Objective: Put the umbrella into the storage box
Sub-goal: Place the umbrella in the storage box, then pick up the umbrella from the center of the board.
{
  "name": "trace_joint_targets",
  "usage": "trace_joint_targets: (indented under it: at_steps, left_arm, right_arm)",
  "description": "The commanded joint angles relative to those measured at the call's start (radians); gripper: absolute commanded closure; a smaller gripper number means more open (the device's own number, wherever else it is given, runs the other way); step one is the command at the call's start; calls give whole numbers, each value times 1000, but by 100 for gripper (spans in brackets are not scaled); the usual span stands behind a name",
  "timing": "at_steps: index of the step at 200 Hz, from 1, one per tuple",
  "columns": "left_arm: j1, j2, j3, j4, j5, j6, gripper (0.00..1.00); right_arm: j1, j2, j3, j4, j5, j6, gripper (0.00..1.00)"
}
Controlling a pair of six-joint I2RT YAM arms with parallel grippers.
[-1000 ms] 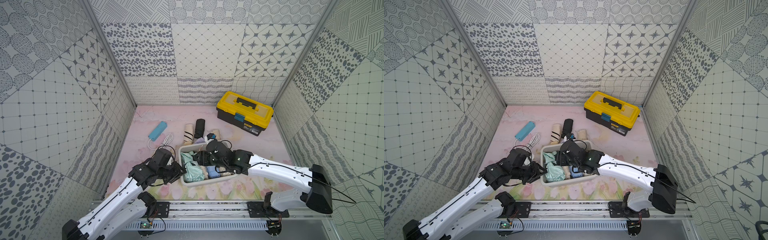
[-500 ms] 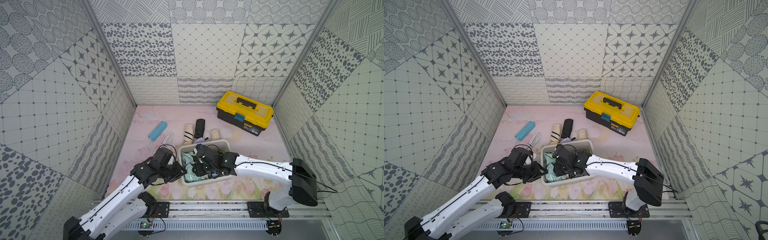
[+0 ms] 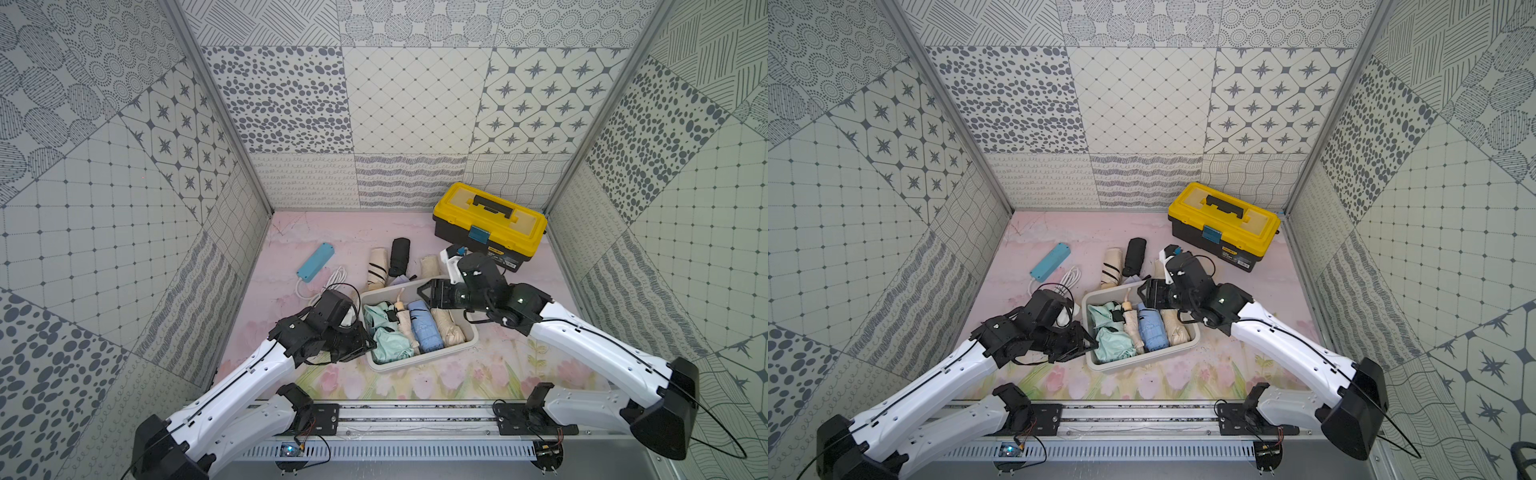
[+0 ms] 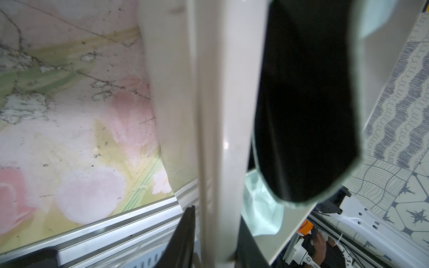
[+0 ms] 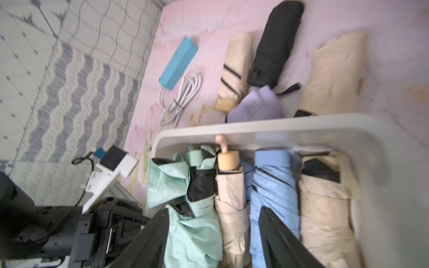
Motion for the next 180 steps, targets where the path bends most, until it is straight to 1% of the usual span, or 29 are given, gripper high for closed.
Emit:
trace_joint_targets:
  at_steps: [1,21,43,72,82,87,92,103,108,123,132,142,164,180]
  left_arm:
    - [-45,24,44,-61,-57,120,92]
    - [-77,41,46,-80,-45,157,93]
    - [-83,52,49,-103,-45,175,93]
    - [-83,50,71,-124,-71,190,93]
    - [-83,50,77,-129,-83,190,91]
    - [-83,52,80,-129,-90,187,87]
    - [-82,53,83,-128,-94,182,80]
    - [-81,57,90,-123,-103,169,56]
    - [-81,57,94,-123,-111,160,46]
    - [-81,46,115,-129,-146,145,29]
    - [-80,33,135,-150,-178,135,23]
    - [-77,16,164,-178,-215,126,19]
    - [-56,-7,256,-234,-308,105,14]
    - [-23,17,328,-226,-362,99,12]
  right_arm:
    - [-95,-22,-39,-24,-45,-51,32]
    - [-172,14,-23,-21,-67,-79,27]
    - [-227,117,14,20,-103,-101,23]
    - [-245,291,92,130,-148,-98,22]
    - [-243,357,133,168,-167,-96,21]
    - [-244,390,153,181,-177,-94,21]
    - [-244,419,177,190,-188,-95,21]
    - [-243,478,229,194,-205,-100,22]
    - [-243,499,250,193,-210,-106,22]
    - [-244,535,297,193,-208,-125,22]
    - [-246,538,312,193,-198,-140,21]
    - [-248,533,321,194,-183,-160,21]
    - [-259,495,316,195,-149,-208,19]
    - [-269,449,288,207,-143,-241,19]
